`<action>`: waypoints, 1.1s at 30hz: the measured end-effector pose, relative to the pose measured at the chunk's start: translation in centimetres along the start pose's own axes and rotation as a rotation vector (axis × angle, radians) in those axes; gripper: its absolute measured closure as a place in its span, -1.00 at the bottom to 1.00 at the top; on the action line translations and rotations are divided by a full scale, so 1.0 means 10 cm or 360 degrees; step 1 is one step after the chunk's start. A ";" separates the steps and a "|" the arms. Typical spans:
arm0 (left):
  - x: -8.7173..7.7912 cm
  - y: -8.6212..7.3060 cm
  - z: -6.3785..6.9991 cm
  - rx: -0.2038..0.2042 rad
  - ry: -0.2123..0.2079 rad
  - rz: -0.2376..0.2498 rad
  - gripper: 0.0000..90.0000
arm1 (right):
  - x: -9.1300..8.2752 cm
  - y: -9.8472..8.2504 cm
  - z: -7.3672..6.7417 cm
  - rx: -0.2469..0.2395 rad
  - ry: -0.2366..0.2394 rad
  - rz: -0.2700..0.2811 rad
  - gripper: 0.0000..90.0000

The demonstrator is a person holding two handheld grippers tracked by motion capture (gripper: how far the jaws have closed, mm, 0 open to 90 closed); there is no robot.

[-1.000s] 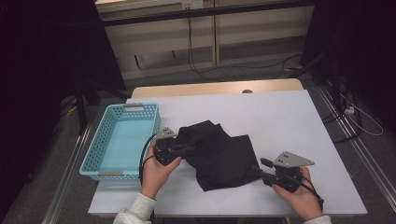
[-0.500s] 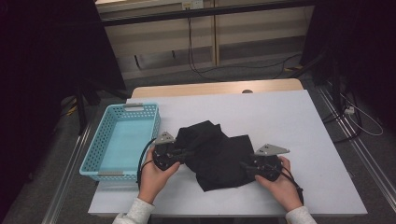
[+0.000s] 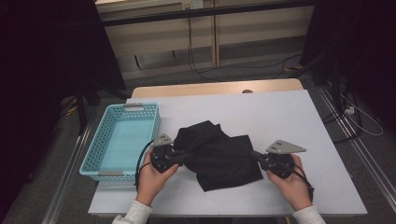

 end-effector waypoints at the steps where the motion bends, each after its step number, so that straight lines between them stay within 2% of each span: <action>1: 0.00 0.01 0.01 0.0003 -0.0002 0.0010 0.67 | -0.05 -0.02 0.05 0.0027 0.0000 0.0012 1.00; 3: 0.00 0.02 0.01 0.0017 0.0014 0.0020 0.58 | -0.16 -0.07 0.16 0.0065 -0.0053 0.0010 1.00; 4: -0.02 0.05 -0.01 0.0012 0.0029 0.0050 0.43 | -0.28 -0.11 0.28 0.0104 -0.0120 0.0017 1.00; 5: -0.02 0.05 -0.01 0.0012 0.0029 0.0050 0.40 | -0.28 -0.11 0.28 0.0104 -0.0120 0.0017 1.00; 8: -0.01 0.06 -0.02 -0.0010 0.0032 0.0053 0.36 | -0.43 -0.16 0.43 0.0158 -0.0169 0.0064 1.00; 11: 0.03 0.06 0.01 -0.0004 0.0016 0.0042 0.26 | -0.47 -0.21 0.45 0.0177 -0.0159 0.0057 1.00; 16: 0.08 0.10 0.11 0.0043 -0.0003 0.0061 0.05 | -0.40 -0.19 0.33 0.0143 -0.0090 0.0038 1.00; 20: 0.12 0.11 0.21 0.0096 -0.0052 0.0062 -0.06 | -0.31 -0.20 0.18 0.0113 -0.0017 0.0002 1.00; 21: 0.13 0.11 0.24 0.0106 -0.0060 0.0060 -0.09 | -0.27 -0.19 0.11 0.0106 0.0019 0.0000 1.00; 22: 0.14 0.11 0.27 0.0118 -0.0067 0.0060 -0.09 | -0.27 -0.19 0.11 0.0106 0.0019 0.0000 1.00; 23: 0.15 0.11 0.30 0.0142 -0.0075 0.0061 -0.16 | -0.23 -0.18 0.04 0.0089 0.0055 -0.0008 1.00; 25: 0.18 0.11 0.35 0.0174 -0.0102 0.0073 -0.21 | -0.21 -0.17 0.01 0.0081 0.0062 -0.0010 1.00; 26: 0.20 0.11 0.38 0.0182 -0.0108 0.0076 -0.27 | -0.18 -0.16 -0.04 0.0076 0.0094 -0.0005 1.00; 29: 0.23 0.09 0.43 0.0233 -0.0120 0.0074 -0.31 | -0.16 -0.14 -0.08 0.0078 0.0126 0.0004 1.00; 33: 0.25 0.08 0.48 0.0275 -0.0131 0.0071 -0.34 | -0.18 -0.11 -0.07 0.0042 0.0077 0.0017 1.00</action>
Point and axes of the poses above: each handheld gripper's, and its own axes: x roughly forward along the jaws, y roughly out of its top, z roughly to its right, the point moved 6 cm from there along x, roughly forward along the jaws, and after that the axes turned 11 degrees about y, right-handed, at the moved point
